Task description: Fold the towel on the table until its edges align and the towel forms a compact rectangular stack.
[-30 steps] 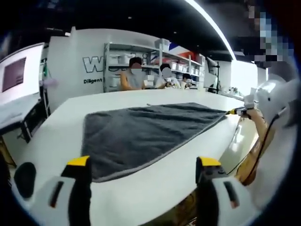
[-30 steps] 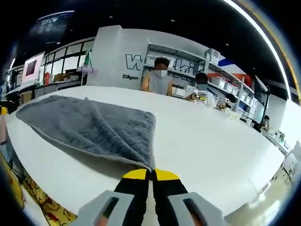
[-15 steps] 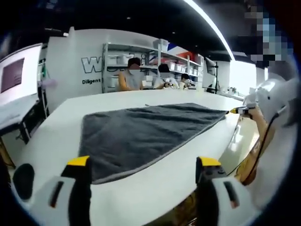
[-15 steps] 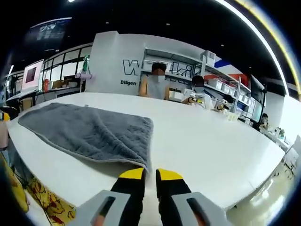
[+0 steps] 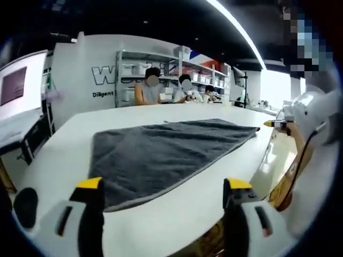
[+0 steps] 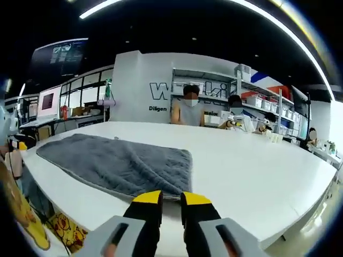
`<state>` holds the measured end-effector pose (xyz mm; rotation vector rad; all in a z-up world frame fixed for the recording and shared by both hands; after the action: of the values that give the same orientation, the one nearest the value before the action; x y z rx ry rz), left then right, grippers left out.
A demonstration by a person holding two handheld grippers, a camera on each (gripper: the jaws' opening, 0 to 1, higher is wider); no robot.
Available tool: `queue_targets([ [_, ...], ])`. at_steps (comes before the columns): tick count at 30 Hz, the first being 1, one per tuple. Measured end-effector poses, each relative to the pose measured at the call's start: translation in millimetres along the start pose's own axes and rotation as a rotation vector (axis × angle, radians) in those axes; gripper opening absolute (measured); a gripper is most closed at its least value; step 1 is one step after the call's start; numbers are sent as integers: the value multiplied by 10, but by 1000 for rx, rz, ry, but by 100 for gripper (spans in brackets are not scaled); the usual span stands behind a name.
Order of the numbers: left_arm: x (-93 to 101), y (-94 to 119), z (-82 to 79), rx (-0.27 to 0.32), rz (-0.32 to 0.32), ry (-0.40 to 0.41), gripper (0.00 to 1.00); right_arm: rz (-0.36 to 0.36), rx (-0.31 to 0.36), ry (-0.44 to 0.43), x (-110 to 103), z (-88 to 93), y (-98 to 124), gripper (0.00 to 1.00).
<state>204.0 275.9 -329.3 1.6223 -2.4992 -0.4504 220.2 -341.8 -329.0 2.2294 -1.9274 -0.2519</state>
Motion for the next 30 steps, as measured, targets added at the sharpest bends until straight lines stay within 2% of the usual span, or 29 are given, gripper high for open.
queue_targets([
  [2,-2,13,6,1,-3,0,97,-4,3,-2,-8,-4,-1,17],
  [3,-3,17,8,2,-4,1,97,-49,22,-12,-86,-37,-17,18],
  [5,-7,26,16,2,-8,4,97,-74,27,-8,-140,-55,-30,20],
  [17,-28,58,35,4,-18,14,97,-186,17,4,-338,-80,-96,36],
  [23,-17,61,38,4,-17,15,97,-207,17,11,-399,-92,-100,43],
  [30,-6,59,53,5,-19,21,97,-243,33,18,-465,-127,-97,58],
])
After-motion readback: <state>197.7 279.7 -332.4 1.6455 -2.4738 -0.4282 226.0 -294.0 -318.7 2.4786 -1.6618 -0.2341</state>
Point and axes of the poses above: the point that each gripper's makers call its tool centre point, and the gripper's own axes: y roughly backward along the fingers, x roughly to its right, z roughly out of its underside, the point moved 8 cm from there along y, roughly backward along the fingers, and after that the axes turned 4 degrees about -y, right-handed, at the moved point
